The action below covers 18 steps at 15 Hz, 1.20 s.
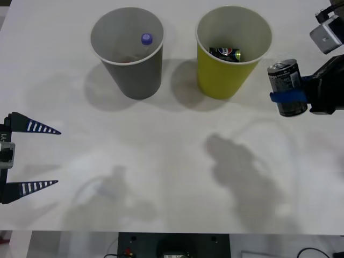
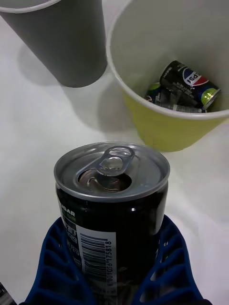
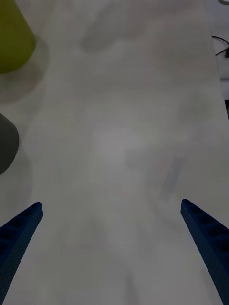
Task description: Put the can into the green bin and the plastic bottle into the gray bin
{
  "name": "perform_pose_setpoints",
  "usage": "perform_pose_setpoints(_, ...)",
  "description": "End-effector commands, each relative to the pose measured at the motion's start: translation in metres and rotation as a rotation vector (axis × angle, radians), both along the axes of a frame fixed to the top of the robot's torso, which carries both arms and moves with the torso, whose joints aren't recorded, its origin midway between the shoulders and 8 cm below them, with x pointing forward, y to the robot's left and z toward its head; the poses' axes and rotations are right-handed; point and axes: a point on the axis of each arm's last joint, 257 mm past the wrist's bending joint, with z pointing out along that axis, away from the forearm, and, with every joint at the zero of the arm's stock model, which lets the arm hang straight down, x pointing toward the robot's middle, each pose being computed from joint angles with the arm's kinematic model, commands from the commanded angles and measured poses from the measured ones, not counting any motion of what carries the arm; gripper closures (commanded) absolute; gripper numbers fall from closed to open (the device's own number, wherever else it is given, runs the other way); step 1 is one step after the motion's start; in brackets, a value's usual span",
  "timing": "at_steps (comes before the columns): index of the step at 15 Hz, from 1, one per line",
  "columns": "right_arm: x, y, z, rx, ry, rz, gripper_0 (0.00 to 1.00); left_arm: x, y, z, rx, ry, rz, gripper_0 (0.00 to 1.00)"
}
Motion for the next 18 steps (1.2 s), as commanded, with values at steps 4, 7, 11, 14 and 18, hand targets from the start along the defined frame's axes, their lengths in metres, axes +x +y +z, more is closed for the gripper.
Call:
perform_pose_setpoints(4, 0.04, 0.001, 0.045, -0.07, 0.007, 0.012, 1.0, 0.0, 0.0, 0.0, 0.0, 0.0, 0.0, 0.0)
perform_pose_setpoints(7, 0.072, 0.008, 0.06, -0.065, 0.043, -0.007, 1.0, 0.0, 0.0, 0.0, 0.0, 0.0, 0.0, 0.0)
perform_pose_setpoints(11, 0.115, 0.025, 0.077, -0.056, 0.099, -0.044, 1.0, 0.0, 0.0, 0.0, 0.0, 0.0, 0.0, 0.0)
perform_pose_setpoints(14, 0.147, 0.042, 0.083, -0.093, 0.116, -0.082, 1.0, 0.0, 0.0, 0.0, 0.0, 0.0, 0.0, 0.0)
perform_pose_setpoints(18, 0.172, 0.061, 0.072, -0.145, 0.118, -0.111, 1.0, 0.0, 0.0, 0.0, 0.0, 0.0, 0.0, 0.0)
